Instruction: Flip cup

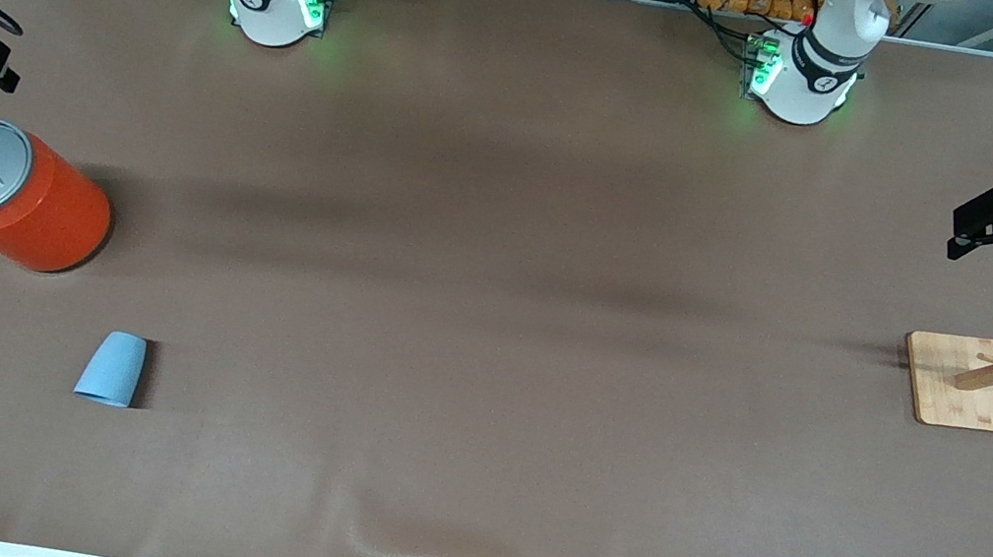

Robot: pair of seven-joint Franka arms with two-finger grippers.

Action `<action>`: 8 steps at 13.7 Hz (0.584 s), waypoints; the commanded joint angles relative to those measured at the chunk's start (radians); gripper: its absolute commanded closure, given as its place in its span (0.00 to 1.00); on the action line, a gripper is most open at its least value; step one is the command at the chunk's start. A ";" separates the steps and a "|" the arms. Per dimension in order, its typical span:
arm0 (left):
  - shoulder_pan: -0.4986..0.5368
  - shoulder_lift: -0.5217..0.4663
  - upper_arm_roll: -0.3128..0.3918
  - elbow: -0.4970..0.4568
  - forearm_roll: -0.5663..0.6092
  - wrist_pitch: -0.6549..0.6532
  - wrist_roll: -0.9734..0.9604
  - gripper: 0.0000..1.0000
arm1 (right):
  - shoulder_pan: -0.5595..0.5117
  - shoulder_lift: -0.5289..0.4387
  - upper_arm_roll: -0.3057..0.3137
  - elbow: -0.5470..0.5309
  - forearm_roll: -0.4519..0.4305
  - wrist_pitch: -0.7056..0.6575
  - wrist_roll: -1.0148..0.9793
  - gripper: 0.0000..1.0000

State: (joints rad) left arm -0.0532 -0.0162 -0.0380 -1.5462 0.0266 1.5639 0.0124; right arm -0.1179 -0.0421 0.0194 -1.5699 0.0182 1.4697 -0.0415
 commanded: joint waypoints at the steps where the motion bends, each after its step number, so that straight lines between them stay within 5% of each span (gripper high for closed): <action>1: -0.007 -0.025 -0.002 0.009 0.013 -0.034 0.018 0.00 | -0.058 0.019 0.013 -0.021 0.044 0.000 -0.070 0.00; 8: -0.004 -0.008 0.000 0.020 0.003 -0.035 0.009 0.00 | -0.069 0.041 0.013 -0.024 0.082 0.047 -0.115 0.00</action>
State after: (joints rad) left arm -0.0550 -0.0274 -0.0389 -1.5409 0.0266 1.5496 0.0154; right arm -0.1797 -0.0021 0.0228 -1.5928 0.0780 1.5081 -0.1482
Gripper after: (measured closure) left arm 0.000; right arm 0.000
